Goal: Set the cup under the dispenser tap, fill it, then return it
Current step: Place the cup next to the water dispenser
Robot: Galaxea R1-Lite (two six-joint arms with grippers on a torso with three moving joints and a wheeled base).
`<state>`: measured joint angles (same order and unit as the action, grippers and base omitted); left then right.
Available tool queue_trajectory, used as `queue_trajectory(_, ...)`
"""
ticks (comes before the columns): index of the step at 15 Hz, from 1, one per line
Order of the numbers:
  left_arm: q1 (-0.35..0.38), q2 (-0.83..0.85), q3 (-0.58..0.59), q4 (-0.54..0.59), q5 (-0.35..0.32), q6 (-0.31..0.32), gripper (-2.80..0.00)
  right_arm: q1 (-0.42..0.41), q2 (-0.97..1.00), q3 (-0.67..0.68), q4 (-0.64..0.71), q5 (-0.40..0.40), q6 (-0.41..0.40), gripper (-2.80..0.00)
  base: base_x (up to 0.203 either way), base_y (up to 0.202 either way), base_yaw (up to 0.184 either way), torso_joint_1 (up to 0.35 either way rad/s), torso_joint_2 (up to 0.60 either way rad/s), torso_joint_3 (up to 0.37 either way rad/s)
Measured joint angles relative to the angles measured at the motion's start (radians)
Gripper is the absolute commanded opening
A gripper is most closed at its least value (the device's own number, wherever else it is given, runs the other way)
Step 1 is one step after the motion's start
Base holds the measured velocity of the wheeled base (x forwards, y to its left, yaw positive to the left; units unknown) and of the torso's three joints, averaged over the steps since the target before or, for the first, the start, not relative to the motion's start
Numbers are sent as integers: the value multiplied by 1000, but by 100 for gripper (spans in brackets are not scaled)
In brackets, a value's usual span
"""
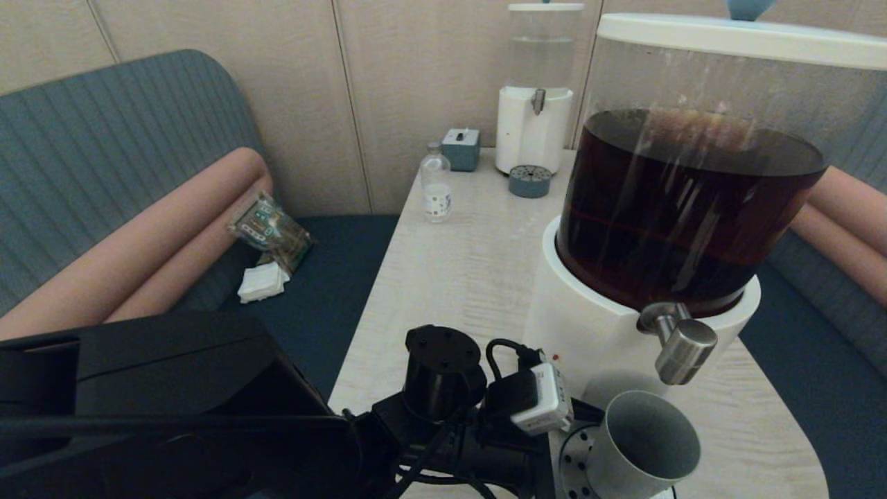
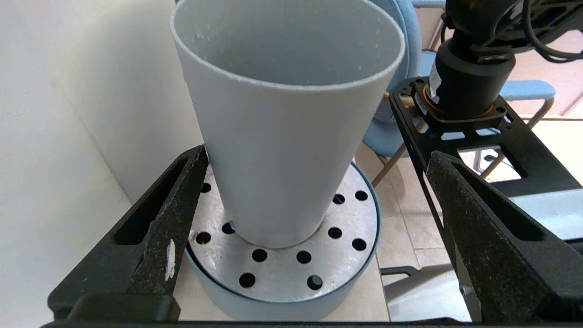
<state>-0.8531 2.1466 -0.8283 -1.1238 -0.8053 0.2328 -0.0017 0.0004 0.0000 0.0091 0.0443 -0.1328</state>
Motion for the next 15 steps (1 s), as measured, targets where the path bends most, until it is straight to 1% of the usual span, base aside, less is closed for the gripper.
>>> queue_trajectory(3,-4,3,-10,3,29,-4,0,0,0,0,0,0,0,-280,0,0,0,0,0,0)
queue_trajectory(7,-5,16,-42,3,89,-17,0,0,0,0,0,0,0,-280,0,0,0,0,0,0)
queue_trajectory(15,-6,45,-72,4,92,-18,0,0,0,0,0,-1,0,-280,0,0,0,0,0,0)
